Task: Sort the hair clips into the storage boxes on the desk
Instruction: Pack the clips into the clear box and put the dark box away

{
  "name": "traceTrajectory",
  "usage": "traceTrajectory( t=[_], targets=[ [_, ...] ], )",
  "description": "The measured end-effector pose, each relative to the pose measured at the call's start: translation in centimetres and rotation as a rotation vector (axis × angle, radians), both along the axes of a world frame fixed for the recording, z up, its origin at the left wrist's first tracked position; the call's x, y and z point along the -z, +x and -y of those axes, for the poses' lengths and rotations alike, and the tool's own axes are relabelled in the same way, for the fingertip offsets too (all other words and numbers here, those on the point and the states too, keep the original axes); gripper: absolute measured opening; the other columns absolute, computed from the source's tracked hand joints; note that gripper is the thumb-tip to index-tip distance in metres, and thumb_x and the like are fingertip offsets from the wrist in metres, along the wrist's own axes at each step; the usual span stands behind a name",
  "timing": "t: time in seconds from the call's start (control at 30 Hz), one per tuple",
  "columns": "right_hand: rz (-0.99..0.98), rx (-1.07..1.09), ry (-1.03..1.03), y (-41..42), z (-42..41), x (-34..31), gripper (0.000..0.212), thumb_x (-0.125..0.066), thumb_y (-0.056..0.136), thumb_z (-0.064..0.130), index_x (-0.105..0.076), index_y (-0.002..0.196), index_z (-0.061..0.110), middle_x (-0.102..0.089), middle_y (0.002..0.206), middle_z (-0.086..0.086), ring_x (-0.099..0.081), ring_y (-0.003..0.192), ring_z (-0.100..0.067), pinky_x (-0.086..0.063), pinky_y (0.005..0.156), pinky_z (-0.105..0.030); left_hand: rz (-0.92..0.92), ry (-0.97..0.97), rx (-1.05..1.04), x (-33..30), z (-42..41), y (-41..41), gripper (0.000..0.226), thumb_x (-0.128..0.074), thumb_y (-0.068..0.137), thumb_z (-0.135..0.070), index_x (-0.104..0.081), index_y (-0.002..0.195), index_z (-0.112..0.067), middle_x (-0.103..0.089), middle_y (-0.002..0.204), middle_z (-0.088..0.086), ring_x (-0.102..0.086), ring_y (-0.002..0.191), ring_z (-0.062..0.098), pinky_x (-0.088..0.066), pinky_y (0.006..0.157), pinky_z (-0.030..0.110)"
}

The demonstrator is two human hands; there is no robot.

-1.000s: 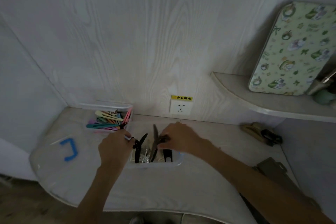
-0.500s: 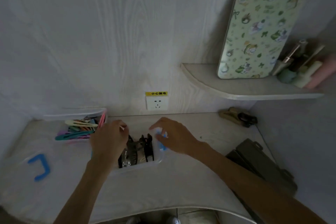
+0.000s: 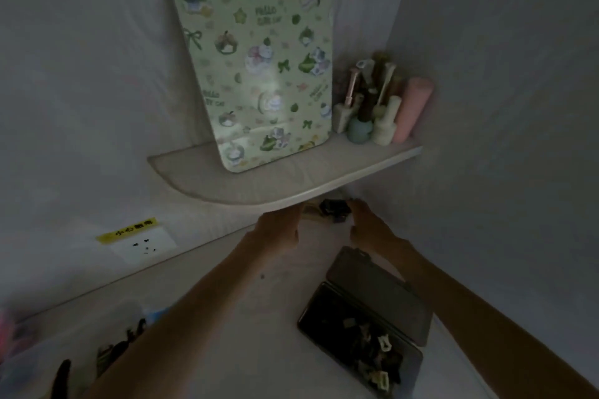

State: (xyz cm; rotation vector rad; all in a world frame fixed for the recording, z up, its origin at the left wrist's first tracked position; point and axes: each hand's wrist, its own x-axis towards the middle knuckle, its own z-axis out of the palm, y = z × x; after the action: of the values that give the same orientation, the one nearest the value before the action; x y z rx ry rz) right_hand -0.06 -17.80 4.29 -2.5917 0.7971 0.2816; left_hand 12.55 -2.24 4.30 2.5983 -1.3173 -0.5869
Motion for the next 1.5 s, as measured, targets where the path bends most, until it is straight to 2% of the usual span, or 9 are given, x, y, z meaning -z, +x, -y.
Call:
traceTrajectory(
  t=[0.23, 0.33, 0.4, 0.57, 0.7, 0.83, 1.0, 1.23, 1.5],
  targets=[
    [-0.052, -0.022, 0.083, 0.9, 0.5, 3.9, 0.076, -0.048, 0.091, 0.008, 0.0, 0.149, 0.018, 0.009, 0.158, -0.007, 0.003, 0.146, -0.025, -0.006, 0.12, -0.036, 0.128, 0.098, 0.005, 4.2, 2.4, -1.0, 0.064, -0.054, 0.089, -0.019, -0.023, 0.146, -0.021, -0.026, 0.153, 0.004, -0.029, 0.138, 0.024, -0.035, 0.104, 0.04],
    [-0.001, -0.055, 0.204, 0.7, 0.1, 3.9, 0.064, -0.043, 0.093, 0.005, -0.015, 0.149, 0.02, -0.002, 0.159, -0.004, -0.015, 0.145, -0.023, -0.018, 0.115, -0.029, 0.298, -0.194, -0.016, 3.8, 0.6, -1.7, 0.031, -0.072, 0.075, -0.022, -0.068, 0.105, -0.028, -0.063, 0.12, 0.0, -0.061, 0.109, 0.023, -0.05, 0.082, 0.033],
    [-0.009, -0.123, 0.247, 0.4, -0.7, 3.8, 0.058, -0.044, 0.095, 0.008, -0.023, 0.147, 0.022, -0.002, 0.159, -0.001, -0.021, 0.143, -0.022, -0.023, 0.112, -0.027, 0.369, -0.211, -0.026, 4.0, -1.3, -2.0, 0.01, -0.079, 0.067, -0.022, -0.074, 0.076, -0.021, -0.067, 0.113, 0.007, -0.064, 0.104, 0.03, -0.052, 0.075, 0.037],
    [-0.028, -0.21, 0.141, 0.8, -3.4, 4.5, 0.045, -0.055, 0.09, 0.011, -0.047, 0.133, 0.015, -0.013, 0.157, -0.007, -0.032, 0.136, -0.024, -0.032, 0.108, -0.028, 0.028, -0.01, -0.112, 3.4, -7.3, -2.6, 0.025, -0.054, 0.091, -0.039, -0.065, 0.113, -0.036, -0.041, 0.146, -0.009, -0.042, 0.132, 0.016, -0.039, 0.101, 0.03],
    [-0.053, -0.199, 0.133, 1.4, -5.3, 3.5, 0.037, -0.065, 0.085, 0.024, -0.057, 0.119, 0.012, -0.046, 0.137, -0.009, -0.048, 0.121, -0.026, -0.039, 0.101, -0.03, -0.023, -0.012, -0.131, 1.2, -10.0, -2.5, 0.023, -0.055, 0.089, -0.042, -0.066, 0.11, -0.04, -0.046, 0.138, -0.018, -0.052, 0.12, 0.009, -0.041, 0.092, 0.023],
    [0.024, -0.181, 0.225, 1.0, -7.2, 1.3, 0.033, -0.062, 0.088, 0.024, -0.059, 0.117, 0.01, -0.051, 0.131, -0.01, -0.05, 0.116, -0.023, -0.035, 0.082, -0.016, -0.214, -0.184, -0.379, -0.2, -12.0, -2.8, 0.023, -0.055, 0.09, -0.04, -0.069, 0.102, -0.028, -0.059, 0.119, -0.01, -0.063, 0.103, 0.014, -0.046, 0.085, 0.028],
    [0.152, -0.149, 0.299, 0.7, -13.1, -2.0, 0.03, -0.068, 0.083, 0.025, -0.063, 0.11, 0.012, -0.052, 0.124, -0.01, -0.053, 0.114, -0.025, -0.037, 0.087, -0.021, -0.499, -0.453, -0.515, -3.8, -18.6, -4.7, 0.019, -0.052, 0.094, -0.029, -0.055, 0.086, -0.046, -0.059, 0.088, -0.021, -0.063, 0.08, 0.007, -0.055, 0.082, 0.036],
    [0.353, -0.382, 0.234, 2.7, -25.3, -6.3, 0.026, -0.07, 0.08, 0.026, -0.065, 0.104, 0.017, -0.06, 0.113, 0.001, -0.057, 0.091, -0.009, -0.037, 0.068, -0.006, -0.276, -0.18, -0.432, -7.7, -32.0, -4.5, 0.028, -0.044, 0.096, -0.039, -0.058, 0.119, -0.031, -0.062, 0.104, -0.007, -0.065, 0.089, 0.013, -0.047, 0.071, 0.022],
    [0.093, -0.952, -0.156, 3.2, -34.7, -6.7, 0.027, -0.05, 0.092, 0.018, -0.064, 0.114, 0.027, -0.037, 0.146, 0.009, -0.048, 0.117, -0.016, -0.046, 0.091, -0.031, -0.142, -0.061, -0.542, -5.9, -39.7, -8.1, 0.053, -0.048, 0.093, -0.037, -0.026, 0.141, -0.029, -0.057, 0.112, 0.0, -0.061, 0.088, 0.014, -0.049, 0.066, 0.025]
  ],
)
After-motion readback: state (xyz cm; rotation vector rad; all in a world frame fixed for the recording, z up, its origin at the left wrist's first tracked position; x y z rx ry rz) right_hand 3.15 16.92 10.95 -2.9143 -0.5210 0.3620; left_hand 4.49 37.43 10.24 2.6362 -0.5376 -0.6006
